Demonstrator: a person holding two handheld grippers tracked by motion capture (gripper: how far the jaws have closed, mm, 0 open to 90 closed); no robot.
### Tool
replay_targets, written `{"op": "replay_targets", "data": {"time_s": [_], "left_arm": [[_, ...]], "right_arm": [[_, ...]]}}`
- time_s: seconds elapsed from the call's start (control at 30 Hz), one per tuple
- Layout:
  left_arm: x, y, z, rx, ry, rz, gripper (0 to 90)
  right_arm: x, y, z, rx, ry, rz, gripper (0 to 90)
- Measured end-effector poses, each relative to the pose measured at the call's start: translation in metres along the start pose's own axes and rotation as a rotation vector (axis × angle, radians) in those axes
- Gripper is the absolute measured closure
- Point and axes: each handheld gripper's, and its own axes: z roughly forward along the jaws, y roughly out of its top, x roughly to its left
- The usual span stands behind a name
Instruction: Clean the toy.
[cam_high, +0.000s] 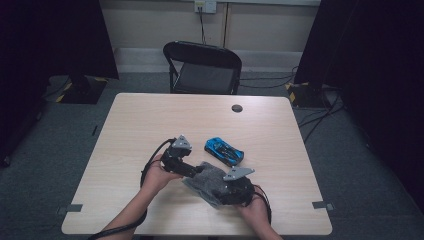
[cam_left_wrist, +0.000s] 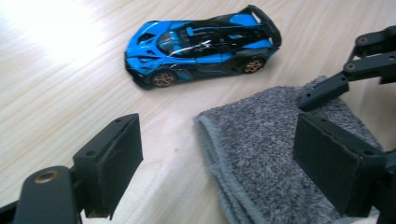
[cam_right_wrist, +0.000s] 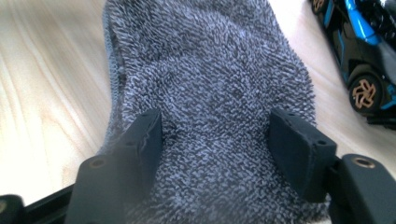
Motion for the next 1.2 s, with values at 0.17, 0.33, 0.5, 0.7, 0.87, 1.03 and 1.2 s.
{"op": "replay_targets", "data": {"time_s": [0.17,0.33,0.5,0.7,0.87,1.03,1.2], "left_arm": [[0.002,0.01,0.005,-0.01,-0.014,-0.005,15.4],[0.003,0.028,0.025,-0.012,-0.045,0.002,15.4],[0.007,0.054,0.056,0.016,-0.037,0.02,15.4],[0.012,0.069,0.084,0.027,-0.045,0.053,15.7],[0.01,0.069,0.102,0.064,-0.058,0.081,15.8],[0.008,0.068,0.113,0.07,-0.058,0.063,15.8],[0.008,0.066,0.116,0.084,-0.024,0.107,15.0]], "right_arm": [[0.002,0.0,0.001,0.007,-0.002,-0.014,44.6],[-0.001,0.001,-0.001,0.015,0.029,-0.014,64.9],[-0.002,0.003,-0.001,0.031,0.041,-0.018,72.1],[-0.005,0.003,-0.002,0.031,0.057,-0.018,73.7],[-0.008,0.003,-0.006,0.034,0.06,-0.027,75.1],[-0.014,0.004,-0.01,0.048,0.057,-0.031,76.1],[-0.028,0.003,-0.018,0.084,0.077,-0.029,76.2]]}}
